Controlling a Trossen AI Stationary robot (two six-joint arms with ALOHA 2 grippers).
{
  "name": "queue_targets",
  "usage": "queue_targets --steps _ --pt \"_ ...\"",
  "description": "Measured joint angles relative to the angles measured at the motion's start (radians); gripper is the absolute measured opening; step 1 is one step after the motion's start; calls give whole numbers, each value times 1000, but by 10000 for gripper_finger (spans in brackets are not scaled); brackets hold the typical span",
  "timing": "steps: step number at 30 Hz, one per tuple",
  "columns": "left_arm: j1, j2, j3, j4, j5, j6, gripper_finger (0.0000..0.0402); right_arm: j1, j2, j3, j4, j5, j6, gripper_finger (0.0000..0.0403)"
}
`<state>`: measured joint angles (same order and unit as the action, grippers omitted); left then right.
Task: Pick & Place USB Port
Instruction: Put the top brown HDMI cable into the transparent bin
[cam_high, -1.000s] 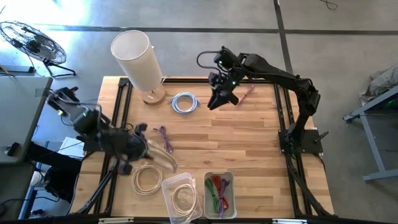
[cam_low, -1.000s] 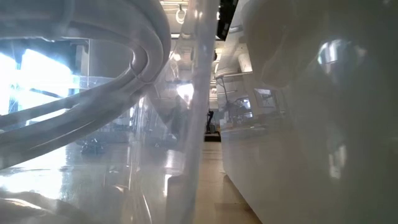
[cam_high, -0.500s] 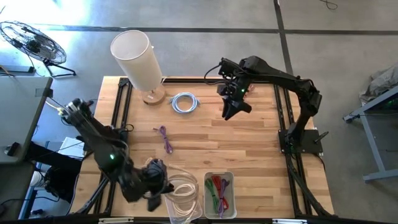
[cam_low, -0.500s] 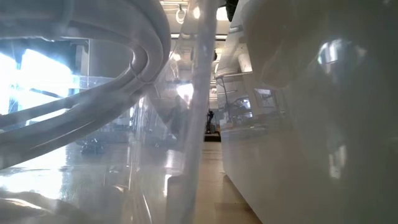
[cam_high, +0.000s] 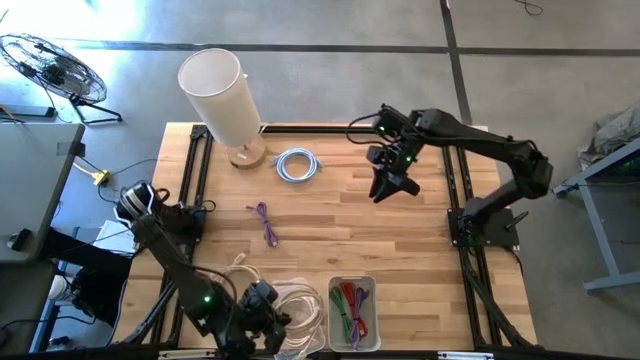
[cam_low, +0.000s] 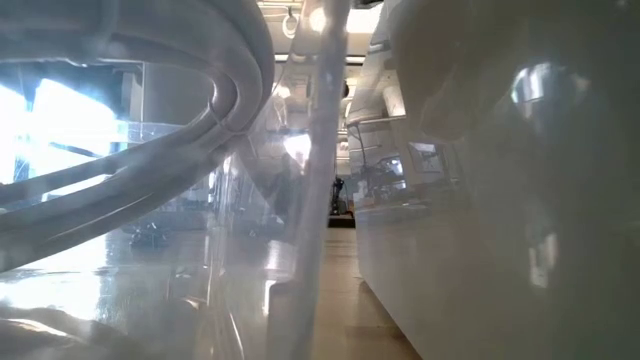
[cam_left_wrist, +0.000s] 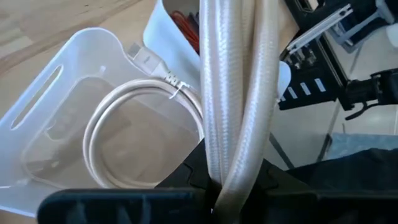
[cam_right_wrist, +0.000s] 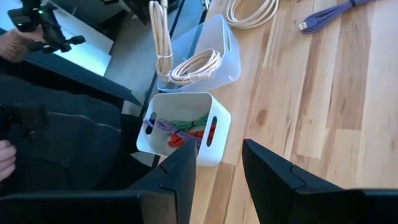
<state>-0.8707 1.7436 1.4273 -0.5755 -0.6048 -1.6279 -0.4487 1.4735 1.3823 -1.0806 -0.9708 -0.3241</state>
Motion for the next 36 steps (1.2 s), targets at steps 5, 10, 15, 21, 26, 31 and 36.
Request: queue_targets --steps 5,10,15,21,26,31,36 --pt "0 -8 32 -75 2 5 33 8 -86 -91 70 0 15 122" --pt "-8 -12 223 -374 76 30 33 8 -128 -132 150 2 91 122" --pt "-6 -7 430 -668 177 23 33 8 -140 -136 216 5 143 122" --pt "10 -5 469 -793 209 9 33 8 -139 -137 228 34 143 122" --pt "6 -3 431 -767 200 113 33 8 -139 -137 233 53 141 122" --pt "7 -3 425 -708 174 413 33 8 -139 -137 233 51 137 122" --pt "7 -4 425 -677 145 806 33 10 -139 -137 232 46 150 122"
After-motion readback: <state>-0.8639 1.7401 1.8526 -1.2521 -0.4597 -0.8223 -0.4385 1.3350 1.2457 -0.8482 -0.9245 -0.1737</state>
